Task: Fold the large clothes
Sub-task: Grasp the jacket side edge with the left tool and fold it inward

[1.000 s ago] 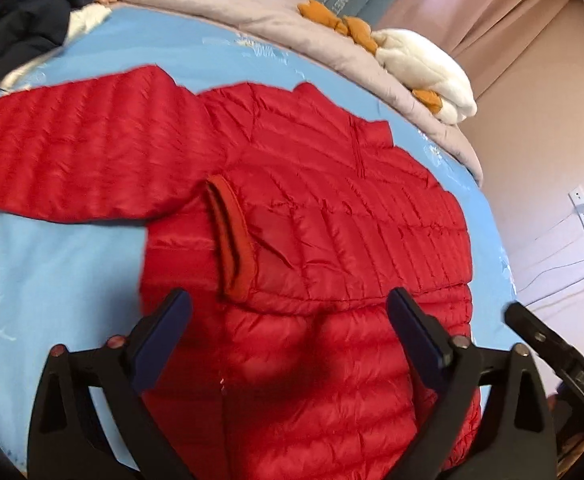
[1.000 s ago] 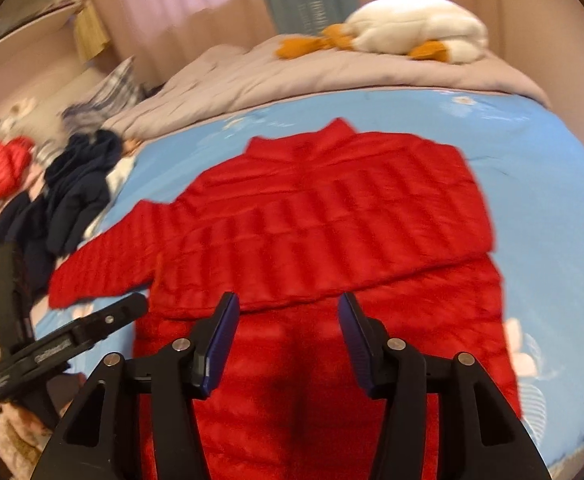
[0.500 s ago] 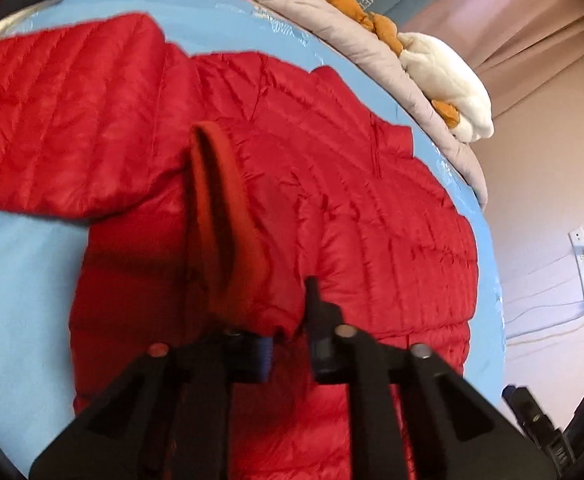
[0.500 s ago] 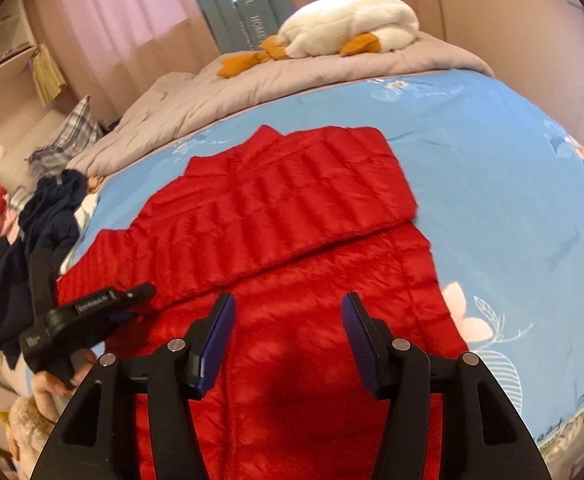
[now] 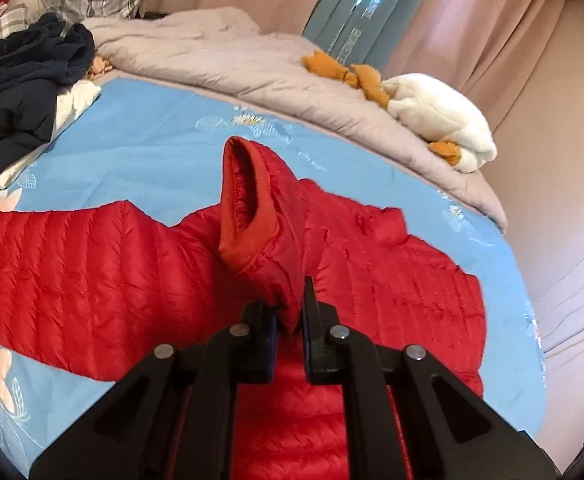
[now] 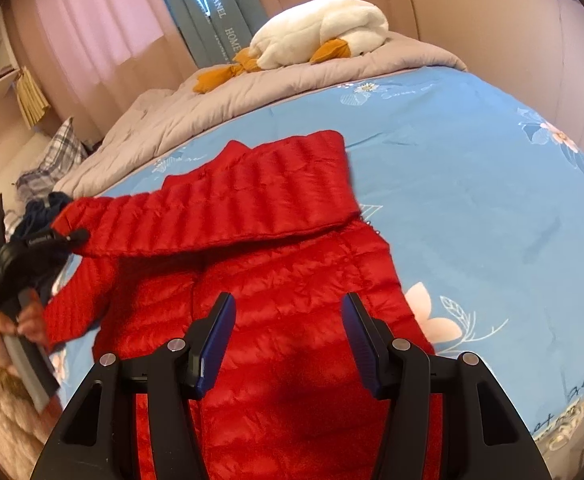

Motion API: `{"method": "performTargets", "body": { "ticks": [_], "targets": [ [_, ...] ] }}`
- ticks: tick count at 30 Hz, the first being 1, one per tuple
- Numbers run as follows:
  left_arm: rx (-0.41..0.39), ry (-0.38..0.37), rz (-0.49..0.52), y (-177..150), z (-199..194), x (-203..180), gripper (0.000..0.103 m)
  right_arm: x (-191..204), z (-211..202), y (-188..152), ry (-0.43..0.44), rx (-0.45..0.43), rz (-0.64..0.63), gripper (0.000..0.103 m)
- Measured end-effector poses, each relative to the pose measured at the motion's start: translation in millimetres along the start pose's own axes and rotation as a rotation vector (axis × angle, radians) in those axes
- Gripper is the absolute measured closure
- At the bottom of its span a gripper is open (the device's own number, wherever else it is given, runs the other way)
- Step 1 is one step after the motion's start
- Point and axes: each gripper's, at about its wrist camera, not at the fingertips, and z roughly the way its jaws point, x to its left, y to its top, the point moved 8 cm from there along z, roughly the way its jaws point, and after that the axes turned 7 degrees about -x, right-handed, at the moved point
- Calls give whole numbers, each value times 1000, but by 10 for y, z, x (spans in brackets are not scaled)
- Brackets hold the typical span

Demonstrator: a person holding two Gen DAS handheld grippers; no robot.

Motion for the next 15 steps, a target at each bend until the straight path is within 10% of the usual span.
{"method": "performTargets", "body": {
  "ticks": [15],
  "targets": [
    [156, 153, 31, -468, 464, 502, 92, -77, 132, -23, -51, 26, -9, 48]
  ]
}}
